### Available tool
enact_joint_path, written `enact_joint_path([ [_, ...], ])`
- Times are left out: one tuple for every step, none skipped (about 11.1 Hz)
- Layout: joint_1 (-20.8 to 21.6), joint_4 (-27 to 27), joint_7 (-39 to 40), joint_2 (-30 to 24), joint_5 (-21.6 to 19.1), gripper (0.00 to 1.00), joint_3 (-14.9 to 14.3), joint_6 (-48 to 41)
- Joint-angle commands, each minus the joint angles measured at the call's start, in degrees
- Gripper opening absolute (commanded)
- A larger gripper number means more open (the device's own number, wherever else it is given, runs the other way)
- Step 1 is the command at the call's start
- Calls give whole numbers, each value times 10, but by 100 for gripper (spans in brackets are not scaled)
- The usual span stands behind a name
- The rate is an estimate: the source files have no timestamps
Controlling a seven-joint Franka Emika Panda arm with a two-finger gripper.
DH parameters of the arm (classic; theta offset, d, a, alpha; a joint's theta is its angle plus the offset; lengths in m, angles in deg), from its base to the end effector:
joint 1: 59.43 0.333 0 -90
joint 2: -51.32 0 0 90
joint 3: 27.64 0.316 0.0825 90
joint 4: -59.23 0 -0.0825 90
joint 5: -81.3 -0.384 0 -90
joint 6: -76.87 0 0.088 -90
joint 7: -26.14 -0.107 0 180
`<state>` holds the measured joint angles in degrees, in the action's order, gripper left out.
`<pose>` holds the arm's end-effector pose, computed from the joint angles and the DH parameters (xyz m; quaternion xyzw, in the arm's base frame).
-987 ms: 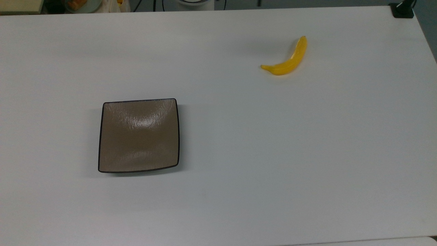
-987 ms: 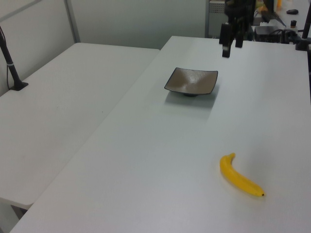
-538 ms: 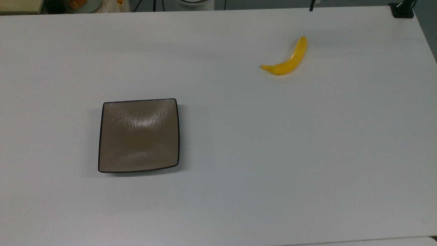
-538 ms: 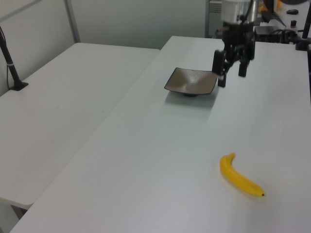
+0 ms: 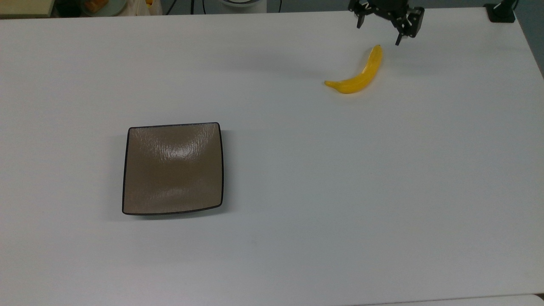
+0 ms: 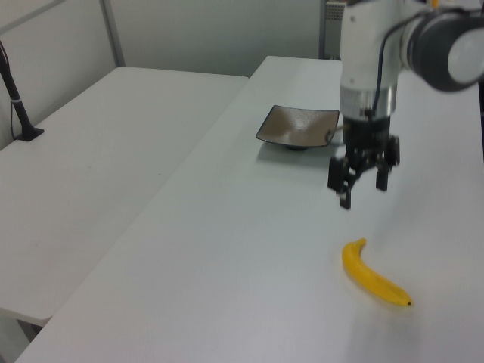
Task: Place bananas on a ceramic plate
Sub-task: 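Move the open gripper over the yellow banana and lower it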
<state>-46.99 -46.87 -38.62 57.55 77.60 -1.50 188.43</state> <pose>0.4618 0.3640 0.4671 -0.9696 0.2388 0.0432 0.0323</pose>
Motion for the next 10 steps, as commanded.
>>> enact_joint_path([
  [13, -74, -27, -10, -3, 100, 2, 73],
  [15, -86, -32, -1, 0, 100, 2, 88],
  [15, -98, -32, 10, 3, 100, 2, 101],
  [21, -108, -33, 18, 9, 100, 2, 123],
  [25, -115, -35, 26, 14, 100, 2, 140],
  [26, -122, -49, 35, 25, 100, 2, 153],
  [28, -132, -72, 39, 47, 100, 2, 171],
  [31, -134, -90, 45, 64, 100, 2, 192],
  [37, -133, -97, 58, 73, 100, 2, 198],
  [38, -133, -104, 63, 83, 100, 2, 202],
])
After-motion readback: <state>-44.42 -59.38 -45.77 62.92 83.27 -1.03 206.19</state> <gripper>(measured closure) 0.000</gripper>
